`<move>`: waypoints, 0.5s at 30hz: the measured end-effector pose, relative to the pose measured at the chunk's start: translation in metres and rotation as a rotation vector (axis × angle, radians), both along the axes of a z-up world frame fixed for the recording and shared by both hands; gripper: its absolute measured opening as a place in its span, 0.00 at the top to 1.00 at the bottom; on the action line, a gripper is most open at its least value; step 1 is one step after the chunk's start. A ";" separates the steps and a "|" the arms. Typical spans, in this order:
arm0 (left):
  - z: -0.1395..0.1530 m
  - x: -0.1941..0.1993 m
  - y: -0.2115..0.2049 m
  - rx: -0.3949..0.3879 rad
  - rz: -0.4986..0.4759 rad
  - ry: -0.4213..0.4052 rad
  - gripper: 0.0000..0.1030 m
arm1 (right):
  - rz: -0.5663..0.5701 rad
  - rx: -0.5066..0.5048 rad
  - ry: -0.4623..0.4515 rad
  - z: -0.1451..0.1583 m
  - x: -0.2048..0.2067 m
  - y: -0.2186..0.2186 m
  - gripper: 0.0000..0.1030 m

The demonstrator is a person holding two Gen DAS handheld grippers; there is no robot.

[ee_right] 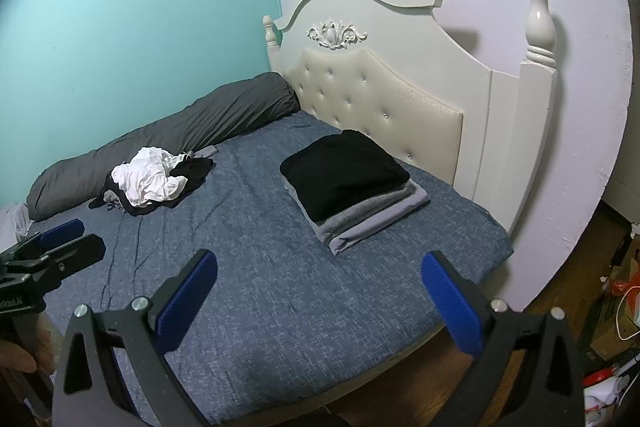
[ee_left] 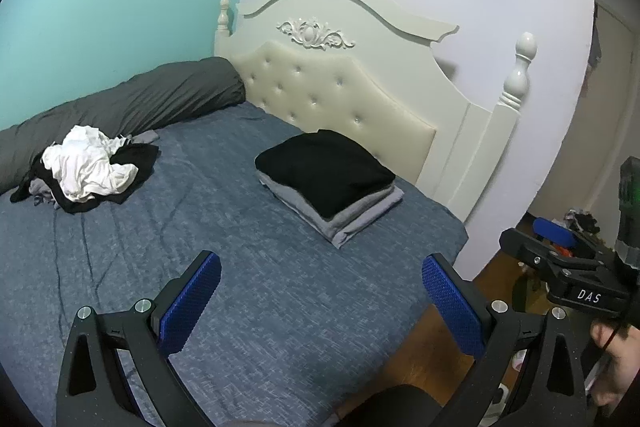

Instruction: Fold clothes

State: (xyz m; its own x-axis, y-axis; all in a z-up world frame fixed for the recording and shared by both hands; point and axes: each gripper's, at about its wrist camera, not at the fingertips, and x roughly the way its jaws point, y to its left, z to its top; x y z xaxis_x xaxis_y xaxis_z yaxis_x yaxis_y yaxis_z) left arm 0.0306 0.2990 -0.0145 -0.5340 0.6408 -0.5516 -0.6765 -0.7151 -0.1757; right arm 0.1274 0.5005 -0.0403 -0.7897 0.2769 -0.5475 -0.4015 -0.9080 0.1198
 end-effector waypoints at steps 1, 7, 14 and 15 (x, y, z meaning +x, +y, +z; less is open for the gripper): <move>0.000 0.000 0.000 -0.001 -0.001 0.001 0.00 | 0.000 0.001 -0.001 0.000 0.000 0.000 0.00; 0.000 -0.001 0.002 -0.009 0.005 0.008 0.00 | 0.001 -0.001 -0.005 -0.002 -0.002 0.001 0.00; 0.000 -0.001 0.003 -0.018 0.011 0.016 0.01 | 0.001 -0.001 -0.004 -0.002 -0.001 0.002 0.00; 0.000 0.000 0.003 -0.017 0.012 0.016 0.01 | 0.001 -0.001 -0.004 -0.002 -0.001 0.002 0.00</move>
State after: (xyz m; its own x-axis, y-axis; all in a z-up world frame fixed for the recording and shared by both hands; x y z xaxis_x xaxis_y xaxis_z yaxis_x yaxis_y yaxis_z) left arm 0.0303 0.3019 -0.0149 -0.5508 0.6250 -0.5532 -0.6705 -0.7261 -0.1527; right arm 0.1263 0.5029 -0.0422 -0.7877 0.2761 -0.5508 -0.4015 -0.9081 0.1189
